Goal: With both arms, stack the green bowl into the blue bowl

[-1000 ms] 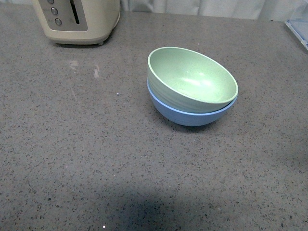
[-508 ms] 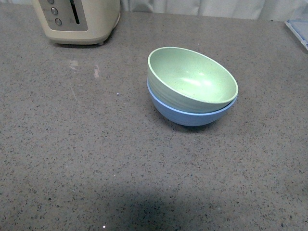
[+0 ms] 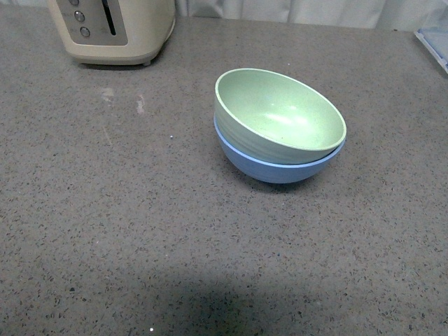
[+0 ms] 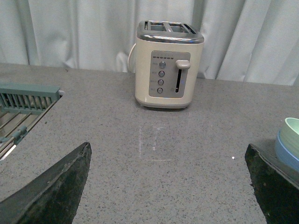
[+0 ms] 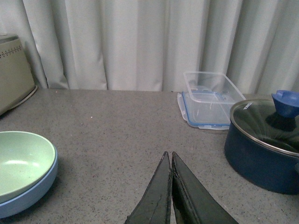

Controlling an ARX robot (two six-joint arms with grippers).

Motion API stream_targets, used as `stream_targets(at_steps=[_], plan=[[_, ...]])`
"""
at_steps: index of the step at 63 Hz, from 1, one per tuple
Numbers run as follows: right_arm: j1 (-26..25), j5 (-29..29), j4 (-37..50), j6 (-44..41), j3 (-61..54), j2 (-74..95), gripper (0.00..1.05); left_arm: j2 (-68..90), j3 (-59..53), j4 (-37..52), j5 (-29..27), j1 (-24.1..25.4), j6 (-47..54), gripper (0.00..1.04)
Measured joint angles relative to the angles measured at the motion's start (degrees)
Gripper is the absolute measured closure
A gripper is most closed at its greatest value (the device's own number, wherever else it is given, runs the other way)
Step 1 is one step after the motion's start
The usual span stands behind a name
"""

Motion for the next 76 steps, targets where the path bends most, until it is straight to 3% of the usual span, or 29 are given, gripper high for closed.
stream_targets(at_steps=[32,37,47,53,70,76], plan=[[0.0,0.0,-9.8,0.0,0.0,-9.7,1.04,0.0,0.0,0.0,0.0,0.0,0.0,0.06],[0.0,-0.2,-19.3,0.0,0.0,-17.2,1.04,0.0,0.0,0.0,0.0,0.0,0.0,0.06],[0.0,-0.2,-19.6,0.0,0.0,-19.3,1.04,0.0,0.0,0.0,0.0,0.0,0.0,0.06],[0.0,-0.2,-19.8,0.0,0.0,-19.1,0.8,0.0,0.0,0.0,0.0,0.0,0.0,0.06],[0.0,-0.2,-19.8,0.0,0.0,-19.3,0.33,0.0,0.0,0.0,0.0,0.0,0.0,0.06],[0.0,-0.2,-19.8,0.0,0.0,-19.3,0.09,0.0,0.0,0.0,0.0,0.0,0.0,0.06]])
